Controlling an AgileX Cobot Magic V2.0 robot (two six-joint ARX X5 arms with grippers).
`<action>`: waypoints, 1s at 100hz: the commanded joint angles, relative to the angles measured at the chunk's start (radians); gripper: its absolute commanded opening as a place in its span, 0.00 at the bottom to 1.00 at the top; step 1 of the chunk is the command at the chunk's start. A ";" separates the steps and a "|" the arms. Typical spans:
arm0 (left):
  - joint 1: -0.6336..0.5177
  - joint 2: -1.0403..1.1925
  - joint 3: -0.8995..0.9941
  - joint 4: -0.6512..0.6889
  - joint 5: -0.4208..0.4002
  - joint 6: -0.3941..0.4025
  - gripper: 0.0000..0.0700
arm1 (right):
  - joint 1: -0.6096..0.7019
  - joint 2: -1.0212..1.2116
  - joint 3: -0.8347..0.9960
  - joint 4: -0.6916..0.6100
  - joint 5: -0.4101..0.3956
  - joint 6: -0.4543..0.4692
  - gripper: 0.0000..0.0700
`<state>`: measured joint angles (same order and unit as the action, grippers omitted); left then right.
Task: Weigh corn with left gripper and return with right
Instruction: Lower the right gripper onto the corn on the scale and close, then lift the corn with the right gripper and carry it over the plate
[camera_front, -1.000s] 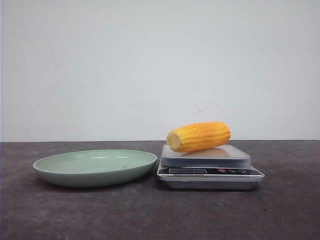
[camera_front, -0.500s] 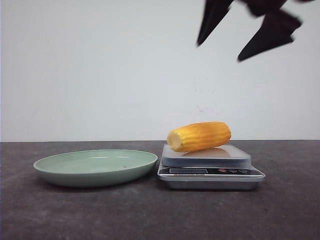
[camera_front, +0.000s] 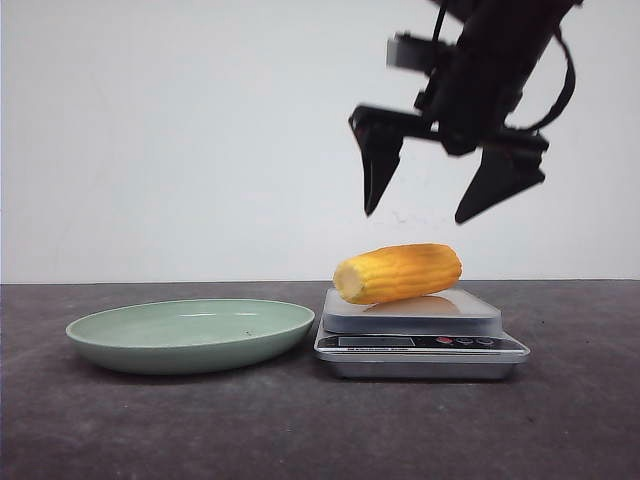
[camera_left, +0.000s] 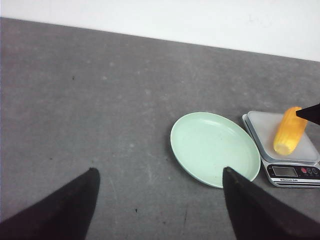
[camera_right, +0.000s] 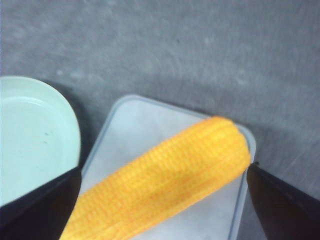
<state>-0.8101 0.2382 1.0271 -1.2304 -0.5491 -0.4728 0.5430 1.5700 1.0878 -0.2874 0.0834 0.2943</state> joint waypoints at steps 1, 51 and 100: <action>-0.008 -0.006 0.008 0.014 0.000 -0.010 0.68 | 0.009 0.035 0.020 0.019 0.012 0.035 0.96; -0.008 -0.006 0.008 0.018 -0.001 0.001 0.68 | 0.038 0.124 0.020 -0.005 0.027 0.073 0.78; -0.008 -0.006 0.008 0.011 -0.001 0.013 0.68 | 0.060 0.124 0.020 -0.019 0.026 0.091 0.00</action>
<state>-0.8101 0.2333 1.0256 -1.2282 -0.5491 -0.4709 0.5911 1.6726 1.0897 -0.3092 0.1078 0.3729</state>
